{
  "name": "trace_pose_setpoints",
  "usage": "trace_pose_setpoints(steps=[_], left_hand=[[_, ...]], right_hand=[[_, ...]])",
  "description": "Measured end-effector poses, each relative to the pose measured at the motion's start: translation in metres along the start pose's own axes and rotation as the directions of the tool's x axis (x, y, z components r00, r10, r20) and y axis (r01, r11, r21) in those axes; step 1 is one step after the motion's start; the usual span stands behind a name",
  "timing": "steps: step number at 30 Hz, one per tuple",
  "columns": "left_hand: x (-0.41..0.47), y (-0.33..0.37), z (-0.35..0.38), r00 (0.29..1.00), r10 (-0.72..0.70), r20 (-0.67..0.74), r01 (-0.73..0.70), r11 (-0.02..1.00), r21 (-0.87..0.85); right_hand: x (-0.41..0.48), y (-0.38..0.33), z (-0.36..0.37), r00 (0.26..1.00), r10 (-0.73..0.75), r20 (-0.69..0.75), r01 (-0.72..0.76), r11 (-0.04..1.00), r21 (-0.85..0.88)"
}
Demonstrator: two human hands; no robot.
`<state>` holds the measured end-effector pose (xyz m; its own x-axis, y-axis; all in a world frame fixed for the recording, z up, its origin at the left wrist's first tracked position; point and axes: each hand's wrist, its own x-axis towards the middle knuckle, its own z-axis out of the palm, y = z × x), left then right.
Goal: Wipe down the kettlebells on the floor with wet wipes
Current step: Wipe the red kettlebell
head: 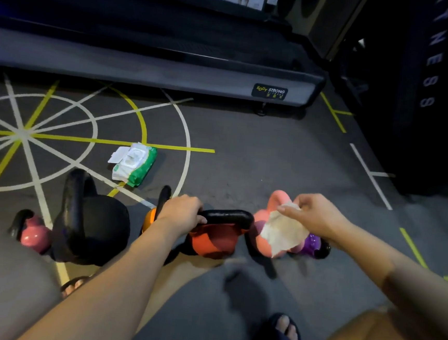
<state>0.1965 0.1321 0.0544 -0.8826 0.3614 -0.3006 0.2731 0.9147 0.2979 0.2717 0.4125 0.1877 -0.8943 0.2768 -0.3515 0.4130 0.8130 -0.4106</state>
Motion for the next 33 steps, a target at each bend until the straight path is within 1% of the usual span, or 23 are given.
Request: trace_pose_setpoints(steps=[2,3,6,8,9,11,12,15,18,20,22,23,26,30,33], left_hand=[[0.000,0.001,-0.001,1.000,0.004,0.003,-0.004,1.000,0.006],[0.000,0.002,-0.002,1.000,0.001,0.011,-0.001,1.000,0.012],[0.001,0.007,-0.007,0.998,-0.005,0.056,0.003,0.999,0.050],[0.002,0.013,-0.007,0.995,-0.009,0.101,0.010,1.000,-0.004],[0.003,0.018,-0.007,0.992,0.003,0.124,0.003,0.999,-0.049],[0.007,0.033,-0.005,0.991,0.045,0.125,-0.036,0.997,-0.075],[0.012,0.044,-0.005,0.992,0.062,0.112,-0.055,0.996,-0.064],[0.030,0.075,-0.002,0.989,0.115,0.098,-0.111,0.993,-0.041],[0.042,0.095,0.010,0.977,0.131,0.170,-0.128,0.991,-0.026],[0.043,0.096,0.018,0.972,0.107,0.211,-0.120,0.992,0.047],[0.041,0.094,0.023,0.971,0.124,0.204,-0.155,0.978,0.143],[0.039,0.093,0.023,0.971,0.134,0.199,-0.166,0.974,0.154],[0.030,0.086,0.022,0.968,0.156,0.195,-0.176,0.981,0.087],[0.016,0.061,0.025,0.977,0.139,0.163,-0.150,0.987,0.060],[0.009,0.036,0.019,0.981,0.070,0.179,-0.064,0.997,-0.036]], right_hand=[[0.011,0.011,0.004,0.998,0.060,0.035,-0.062,0.995,0.078],[0.019,0.011,0.007,0.996,0.082,0.036,-0.084,0.993,0.086],[0.039,0.011,0.020,0.998,0.068,-0.014,-0.068,0.998,0.008],[0.047,0.017,0.032,0.997,0.030,-0.069,-0.032,0.999,-0.029],[0.050,0.023,0.039,0.991,-0.007,-0.137,0.001,0.999,-0.043],[0.056,0.034,0.049,0.953,-0.130,-0.273,0.113,0.991,-0.078],[0.058,0.037,0.052,0.939,-0.172,-0.297,0.156,0.985,-0.075],[0.067,0.036,0.061,0.956,-0.181,-0.232,0.176,0.983,-0.044],[0.080,0.042,0.067,0.982,-0.121,-0.147,0.119,0.993,-0.023],[0.091,0.045,0.068,0.993,-0.070,-0.097,0.071,0.997,0.003],[0.102,0.047,0.070,0.998,-0.048,-0.047,0.049,0.999,0.011],[0.106,0.045,0.070,0.999,-0.037,-0.024,0.037,0.999,0.001],[0.118,0.038,0.072,1.000,0.005,0.015,-0.005,1.000,0.016],[0.123,0.018,0.088,0.990,-0.074,0.121,0.067,0.996,0.060],[0.117,0.000,0.102,0.986,-0.115,0.122,0.102,0.989,0.106]])
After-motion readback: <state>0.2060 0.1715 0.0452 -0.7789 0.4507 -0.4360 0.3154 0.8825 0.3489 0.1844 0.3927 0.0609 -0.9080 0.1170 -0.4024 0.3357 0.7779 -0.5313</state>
